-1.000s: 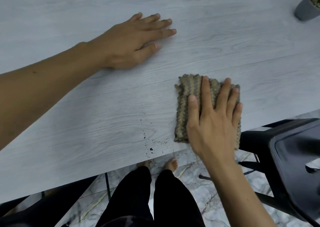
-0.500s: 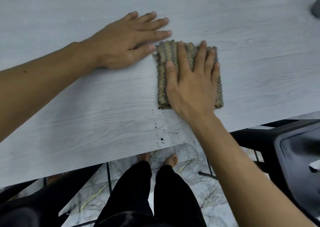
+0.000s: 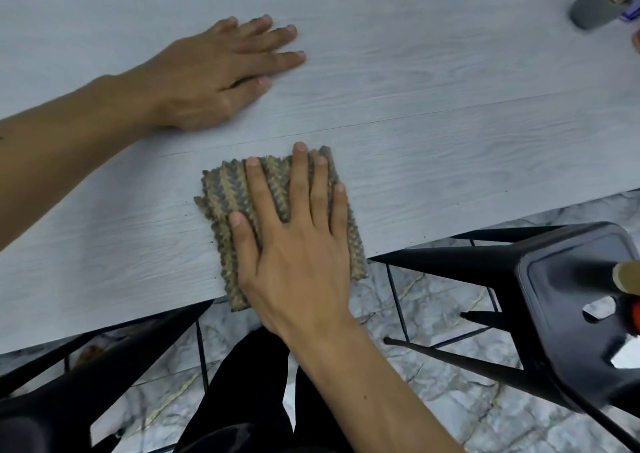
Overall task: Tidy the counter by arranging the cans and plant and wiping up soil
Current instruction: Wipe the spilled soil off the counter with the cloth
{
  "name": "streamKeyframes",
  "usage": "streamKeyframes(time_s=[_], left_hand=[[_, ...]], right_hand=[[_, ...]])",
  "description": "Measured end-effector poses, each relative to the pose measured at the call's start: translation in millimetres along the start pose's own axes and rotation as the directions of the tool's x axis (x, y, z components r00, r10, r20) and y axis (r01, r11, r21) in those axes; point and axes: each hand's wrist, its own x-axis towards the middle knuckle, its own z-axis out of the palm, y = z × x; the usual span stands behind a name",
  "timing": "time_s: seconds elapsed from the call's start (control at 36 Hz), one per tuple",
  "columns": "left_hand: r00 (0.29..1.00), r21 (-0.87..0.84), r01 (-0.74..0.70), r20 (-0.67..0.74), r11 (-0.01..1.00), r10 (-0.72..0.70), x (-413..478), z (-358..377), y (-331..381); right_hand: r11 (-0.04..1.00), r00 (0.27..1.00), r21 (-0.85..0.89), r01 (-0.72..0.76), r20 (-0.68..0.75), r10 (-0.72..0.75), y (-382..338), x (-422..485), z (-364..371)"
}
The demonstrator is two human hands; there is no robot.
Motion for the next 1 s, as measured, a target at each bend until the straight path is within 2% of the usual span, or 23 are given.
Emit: streamKeyframes(time_s=[0.14,0.25,0.36,0.47,0.53,0.69,0.86,1.0], left_hand=[[0.995,-0.109,0.097,-0.016,0.989,-0.099,-13.9,-0.6,17.8],[0.970,-0.193,0.212,-0.077,0.958,-0.230,-43.3,-10.2,46.1],[0.894,-0.225,0.348,-0.213,0.910,-0.394,-87.9,-17.5,78.5],[0.796,-0.264,0.535,-0.160,0.803,-0.583,-136.0,-17.2,111.0],[0.767,-0.269,0.589,-0.113,0.762,-0.632,-154.5,-14.1,128.3],[0.735,-0.406,0.627,0.025,0.665,-0.677,-172.4,-5.1,170.8],[0.768,-0.463,0.590,0.069,0.661,-0.637,-160.6,-3.9,187.2],[0.741,-0.492,0.607,0.069,0.624,-0.668,-151.7,3.3,189.9]], right_hand=[[1.000,0.999,0.024,-0.003,0.047,0.002,5.6,-8.3,-6.8],[0.982,0.995,0.190,-0.001,0.098,-0.018,12.8,-7.9,-21.3],[0.922,0.998,0.387,-0.032,0.062,0.009,33.3,-6.9,-48.9],[0.927,0.995,0.361,-0.102,0.052,0.089,63.1,-9.7,-75.4],[0.937,0.988,0.321,-0.136,0.112,0.105,76.4,-9.2,-84.2],[0.939,0.966,0.310,-0.152,0.246,0.075,92.8,-5.0,-95.2],[0.942,0.962,0.325,-0.079,0.274,-0.014,92.3,3.7,-92.8],[0.944,0.963,0.329,-0.038,0.266,-0.053,88.0,8.7,-85.0]])
